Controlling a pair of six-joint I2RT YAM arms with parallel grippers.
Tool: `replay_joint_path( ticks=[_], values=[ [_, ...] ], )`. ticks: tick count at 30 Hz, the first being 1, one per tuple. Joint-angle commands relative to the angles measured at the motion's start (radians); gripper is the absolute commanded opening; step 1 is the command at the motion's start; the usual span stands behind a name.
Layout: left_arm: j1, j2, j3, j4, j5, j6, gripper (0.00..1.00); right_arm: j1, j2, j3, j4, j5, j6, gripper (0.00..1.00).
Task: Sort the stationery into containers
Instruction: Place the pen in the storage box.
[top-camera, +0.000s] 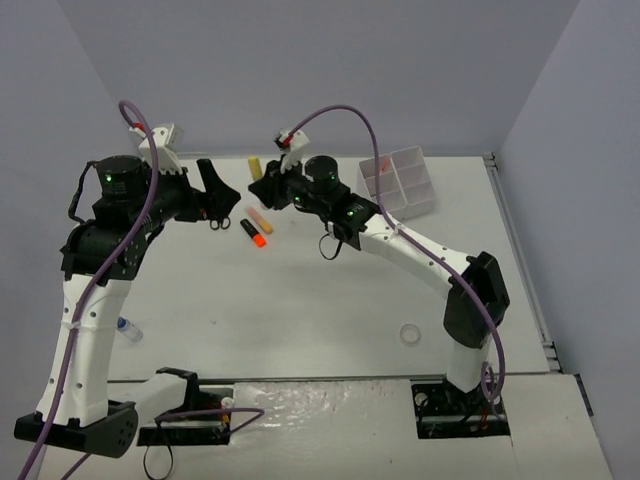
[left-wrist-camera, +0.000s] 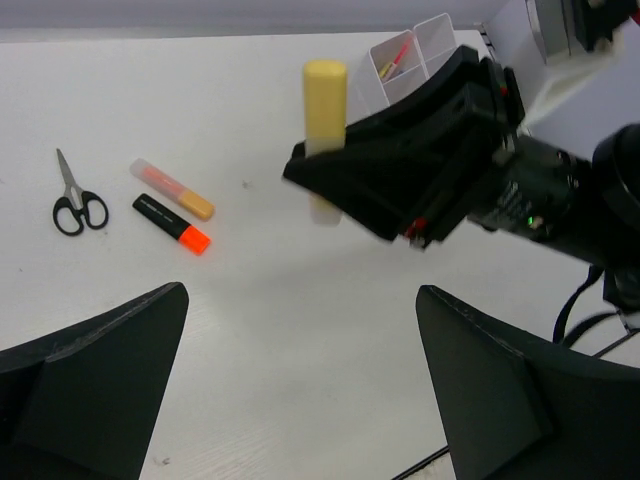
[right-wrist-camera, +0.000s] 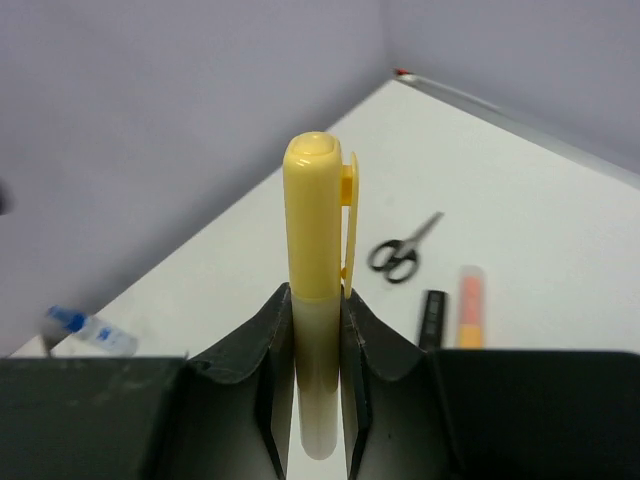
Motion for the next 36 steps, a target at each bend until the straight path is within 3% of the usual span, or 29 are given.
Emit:
replay_joint_path(
  ticks=[1,5,12,29,36],
  values=[
    [-0.001,-0.008,0.032,0.002,-0.008,0.063,0.97,-0.175,-0.123,-0.080,0.097,0.173,0.061,0.00],
    [0.003,-0.021,-0.012,-0.033,-0.054,0.115,0.97,-0.361,-0.149,-0.154,0.131,0.260,0.074,0.00],
    [0.012,-0.027,-0.130,-0.059,-0.101,0.188,0.97,-0.627,-0.049,-0.184,0.296,0.130,0.101,0.00],
    [0.049,0.043,-0.166,-0.068,-0.141,0.242,0.97,-0.694,0.254,-0.075,0.539,0.176,0.093,0.00],
    [0.061,0.059,-0.161,-0.070,-0.138,0.249,0.97,-0.702,0.289,-0.083,0.602,0.186,0.081,0.00]
  ],
)
